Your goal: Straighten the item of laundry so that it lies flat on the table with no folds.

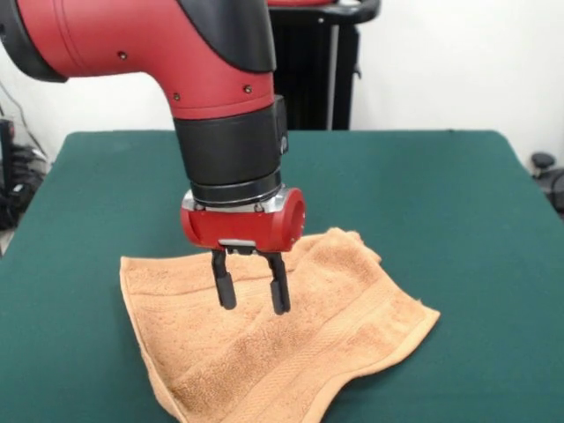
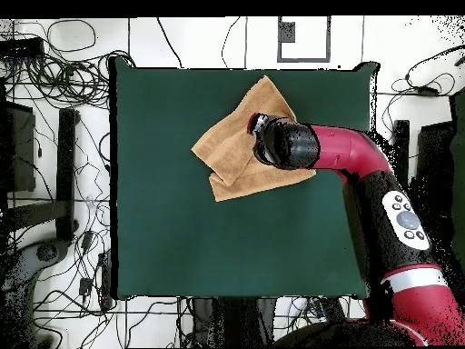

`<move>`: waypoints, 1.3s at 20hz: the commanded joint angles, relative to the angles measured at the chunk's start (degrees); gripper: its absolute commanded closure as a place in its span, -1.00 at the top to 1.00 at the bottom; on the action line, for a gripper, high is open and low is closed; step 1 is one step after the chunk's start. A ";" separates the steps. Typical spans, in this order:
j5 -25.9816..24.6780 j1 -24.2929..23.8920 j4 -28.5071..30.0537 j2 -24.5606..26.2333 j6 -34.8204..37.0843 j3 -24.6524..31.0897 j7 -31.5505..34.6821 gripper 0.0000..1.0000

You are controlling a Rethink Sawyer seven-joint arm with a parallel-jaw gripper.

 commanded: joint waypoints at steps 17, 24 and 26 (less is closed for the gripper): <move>-1.58 4.29 1.44 2.14 7.28 -8.45 -1.10 -1.00; -0.39 2.83 1.96 4.50 4.06 -8.60 0.45 -1.00; -0.29 2.65 2.54 4.73 2.74 -8.91 1.26 -1.00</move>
